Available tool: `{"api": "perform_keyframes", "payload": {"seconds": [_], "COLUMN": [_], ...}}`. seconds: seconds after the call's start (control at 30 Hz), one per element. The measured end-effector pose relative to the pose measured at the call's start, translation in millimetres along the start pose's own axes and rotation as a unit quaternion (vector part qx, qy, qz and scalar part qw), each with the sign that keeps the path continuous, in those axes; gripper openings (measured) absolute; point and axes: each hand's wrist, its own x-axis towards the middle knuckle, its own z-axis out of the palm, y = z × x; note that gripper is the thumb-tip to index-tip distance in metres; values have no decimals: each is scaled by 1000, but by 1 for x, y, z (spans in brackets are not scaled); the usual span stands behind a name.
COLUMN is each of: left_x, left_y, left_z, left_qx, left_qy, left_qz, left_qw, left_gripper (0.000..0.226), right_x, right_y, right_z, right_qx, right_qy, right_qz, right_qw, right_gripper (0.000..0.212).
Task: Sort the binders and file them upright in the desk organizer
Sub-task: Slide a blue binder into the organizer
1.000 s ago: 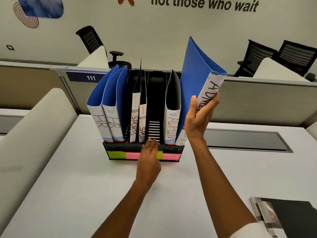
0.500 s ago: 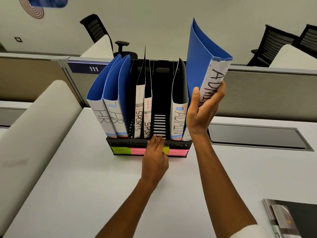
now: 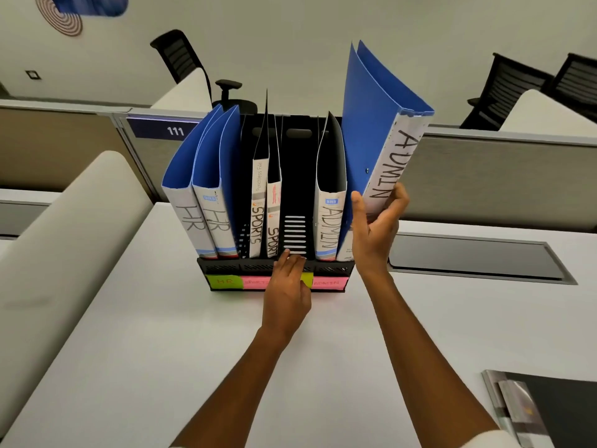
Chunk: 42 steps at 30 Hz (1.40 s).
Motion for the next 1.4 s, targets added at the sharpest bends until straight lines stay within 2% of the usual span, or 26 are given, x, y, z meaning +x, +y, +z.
{"api": "perform_keyframes", "payload": {"seconds": [0.1,0.2,0.33,0.67,0.87,1.0,1.1,1.17,1.27,1.33,1.4], "left_x": [1,2,3,5,6,6,6,6,6,6,7], "left_y": [2,6,10,11,10,7,5,4,3,2,2], "left_z": [-3,-5,-6,-5,-4,-5,-6,-7,-8,-8,-8], "left_qx": [9,31,74,67,67,57,53,55,59,61,66], "left_qy": [-10,-25,-61,-63,-65,-72,-74,-77,-82,-91,-98], "left_qz": [3,4,5,1,7,10,13,16,16,16,15], "left_qw": [1000,999,995,996,996,996,996,995,995,994,993], "left_gripper": [48,49,56,62,63,64,65,66,68,69,70], "right_x": [-19,-27,-30,-38,-43,-31,-16,-8,9,25,46], "right_y": [18,34,56,68,68,64,54,39,-4,-39,-71], "right_z": [-24,-47,-65,-59,-55,-61,-65,-63,-50,-41,-36], "right_qx": [-20,-76,-164,-263,-262,-289,-346,-325,-199,-130,-113], "right_qy": [-95,-195,-279,-271,-245,-275,-336,-334,-272,-216,-157], "right_qz": [88,146,181,151,150,174,146,131,90,33,-46], "right_qw": [991,967,929,914,921,900,864,875,937,967,980], "right_gripper": [59,52,46,30,30,34,42,49,58,68,81]}}
